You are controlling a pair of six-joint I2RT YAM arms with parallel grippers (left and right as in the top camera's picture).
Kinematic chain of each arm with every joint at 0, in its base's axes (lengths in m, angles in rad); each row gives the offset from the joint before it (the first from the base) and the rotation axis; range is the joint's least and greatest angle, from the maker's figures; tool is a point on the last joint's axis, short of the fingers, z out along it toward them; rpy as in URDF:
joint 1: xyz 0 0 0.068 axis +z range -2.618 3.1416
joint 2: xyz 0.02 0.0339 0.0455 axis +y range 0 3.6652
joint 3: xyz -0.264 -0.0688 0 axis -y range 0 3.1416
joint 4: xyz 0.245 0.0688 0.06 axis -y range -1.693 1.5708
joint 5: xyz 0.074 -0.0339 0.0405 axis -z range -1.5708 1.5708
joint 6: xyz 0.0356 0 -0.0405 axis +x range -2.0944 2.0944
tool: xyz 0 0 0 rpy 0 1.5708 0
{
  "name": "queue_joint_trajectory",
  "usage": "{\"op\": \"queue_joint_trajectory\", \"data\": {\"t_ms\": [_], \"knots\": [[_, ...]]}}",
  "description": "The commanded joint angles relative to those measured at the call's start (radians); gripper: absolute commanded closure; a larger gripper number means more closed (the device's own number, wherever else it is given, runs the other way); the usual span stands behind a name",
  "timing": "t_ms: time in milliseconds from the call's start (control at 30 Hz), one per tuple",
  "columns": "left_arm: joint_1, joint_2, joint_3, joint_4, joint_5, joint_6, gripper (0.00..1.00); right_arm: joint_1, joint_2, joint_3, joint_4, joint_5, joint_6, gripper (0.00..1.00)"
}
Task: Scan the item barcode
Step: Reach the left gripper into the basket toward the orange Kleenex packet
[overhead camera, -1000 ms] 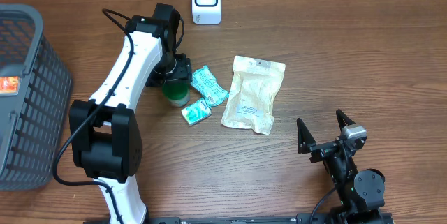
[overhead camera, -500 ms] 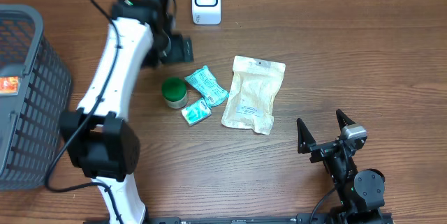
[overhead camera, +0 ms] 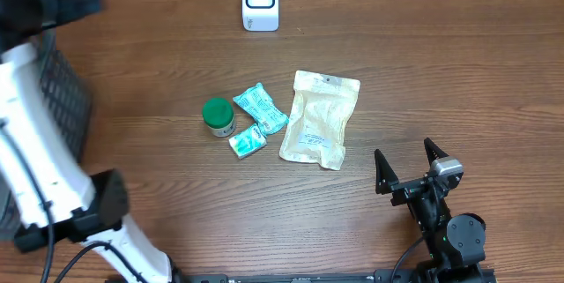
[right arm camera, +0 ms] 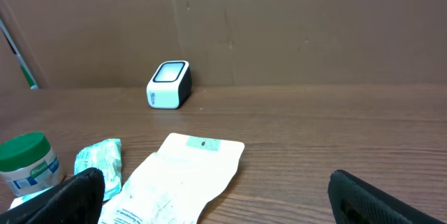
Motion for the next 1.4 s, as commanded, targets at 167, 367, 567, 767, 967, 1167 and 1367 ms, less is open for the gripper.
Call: {"op": "queue_joint_trajectory", "data": {"t_ms": [167, 367, 567, 767, 967, 1167, 1367], "knots": [[0.331, 0.007, -0.070, -0.025, -0.006, -0.021, 0.00, 0.003, -0.009, -0.010, 0.007, -0.001, -0.001, 0.00], [0.414, 0.029, -0.201, 0.021, 0.015, -0.024, 0.01, 0.003, -0.009, -0.010, 0.007, -0.001, -0.001, 0.00], [0.423, 0.071, -0.369, 0.127, -0.077, -0.062, 0.04, 0.003, -0.009, -0.010, 0.007, -0.001, -0.001, 0.00], [0.423, 0.109, -0.473, 0.282, -0.157, -0.137, 0.00, 0.003, -0.009, -0.010, 0.007, -0.001, -0.001, 0.00], [0.417, 0.167, -0.473, 0.401, -0.144, -0.099, 0.00, 0.003, -0.009, -0.010, 0.007, -0.001, -0.001, 0.00], [0.417, 0.272, -0.474, 0.422, -0.144, -0.059, 0.00, 0.003, -0.009, -0.010, 0.007, -0.001, -0.001, 0.00], [0.414, 0.375, -0.474, 0.463, -0.141, -0.045, 0.00, 0.003, -0.009, -0.010, 0.007, -0.001, -0.001, 0.00]]}}
